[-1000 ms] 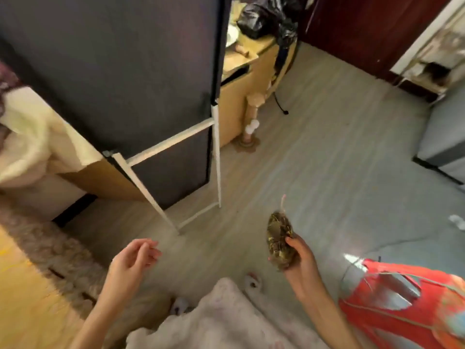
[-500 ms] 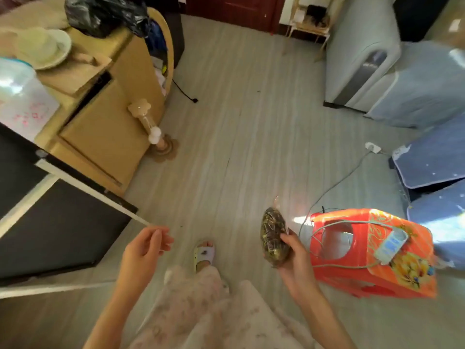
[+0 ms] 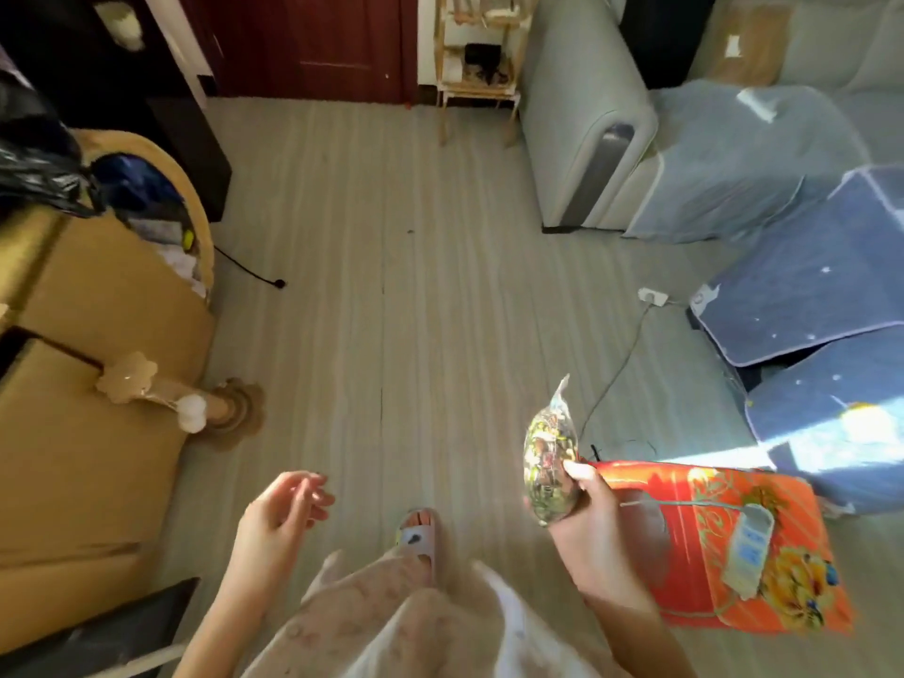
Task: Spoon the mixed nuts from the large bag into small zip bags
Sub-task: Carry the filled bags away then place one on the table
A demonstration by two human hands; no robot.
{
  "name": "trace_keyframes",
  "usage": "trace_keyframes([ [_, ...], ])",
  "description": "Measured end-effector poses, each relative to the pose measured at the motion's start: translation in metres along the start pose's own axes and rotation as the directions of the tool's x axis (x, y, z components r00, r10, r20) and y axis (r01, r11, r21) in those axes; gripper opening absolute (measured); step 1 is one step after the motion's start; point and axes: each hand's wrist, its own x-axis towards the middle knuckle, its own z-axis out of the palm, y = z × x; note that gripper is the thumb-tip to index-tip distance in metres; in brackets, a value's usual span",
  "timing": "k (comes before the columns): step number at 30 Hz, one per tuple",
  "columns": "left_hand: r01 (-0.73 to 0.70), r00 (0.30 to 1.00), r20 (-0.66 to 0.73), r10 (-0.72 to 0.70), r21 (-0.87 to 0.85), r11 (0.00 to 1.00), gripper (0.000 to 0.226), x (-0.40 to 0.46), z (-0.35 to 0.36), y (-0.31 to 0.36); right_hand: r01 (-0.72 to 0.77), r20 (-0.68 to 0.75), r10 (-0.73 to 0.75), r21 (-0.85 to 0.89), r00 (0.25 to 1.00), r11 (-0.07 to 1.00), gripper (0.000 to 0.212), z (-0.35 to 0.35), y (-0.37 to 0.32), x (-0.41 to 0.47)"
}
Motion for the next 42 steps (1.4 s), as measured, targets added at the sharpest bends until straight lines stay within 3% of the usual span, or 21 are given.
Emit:
trace_keyframes([
  [3, -0.029, 0.999, 0.041, 0.029, -0.005, 1.0, 0.022, 0.064, 0.01, 0.043, -0.059, -0.05, 0.062, 0.049, 0.997, 0.997, 0.024, 0.027, -0.032, 0.035],
  [6, -0.091, 0.991, 0.1, 0.086, 0.048, 0.995, 0.019, 0.117, 0.023, 0.083, -0.147, 0.042, 0.141, 0.208, 0.989, 0.967, 0.035, 0.055, -0.059, 0.064],
  [9, -0.136, 0.984, 0.123, 0.127, 0.075, 0.988, 0.018, 0.165, 0.038, 0.105, -0.135, 0.138, 0.122, 0.086, 0.983, 0.987, 0.02, 0.08, -0.089, 0.097],
  [11, -0.106, 0.987, 0.127, 0.1, 0.045, 0.993, 0.02, 0.161, 0.041, 0.119, -0.11, 0.046, 0.103, 0.205, 0.994, 0.973, 0.019, 0.091, -0.096, 0.098],
  [13, -0.063, 0.995, 0.08, 0.059, 0.048, 0.997, 0.022, 0.26, 0.092, 0.144, -0.131, 0.037, 0.126, 0.198, 0.991, 0.971, 0.023, 0.12, -0.16, 0.192],
  [18, 0.011, 1.0, 0.016, -0.012, 0.014, 1.0, 0.024, 0.301, 0.118, 0.166, -0.061, 0.014, 0.059, 0.111, 0.998, 0.992, 0.014, 0.152, -0.212, 0.247],
  [25, 0.031, 0.999, -0.008, -0.031, 0.007, 0.999, 0.024, 0.412, 0.172, 0.245, 0.033, 0.04, -0.03, -0.067, 0.999, 0.997, 0.021, 0.219, -0.331, 0.367],
  [35, 0.104, 0.994, -0.027, -0.103, 0.012, 0.995, 0.024, 0.575, 0.201, 0.301, 0.01, 0.046, -0.004, -0.112, 0.999, 0.994, 0.025, 0.307, -0.413, 0.491],
  [42, 0.007, 1.0, 0.007, -0.007, 0.027, 1.0, 0.026, 0.746, 0.231, 0.394, 0.06, 0.031, -0.058, -0.046, 0.998, 0.997, 0.022, 0.392, -0.499, 0.594],
])
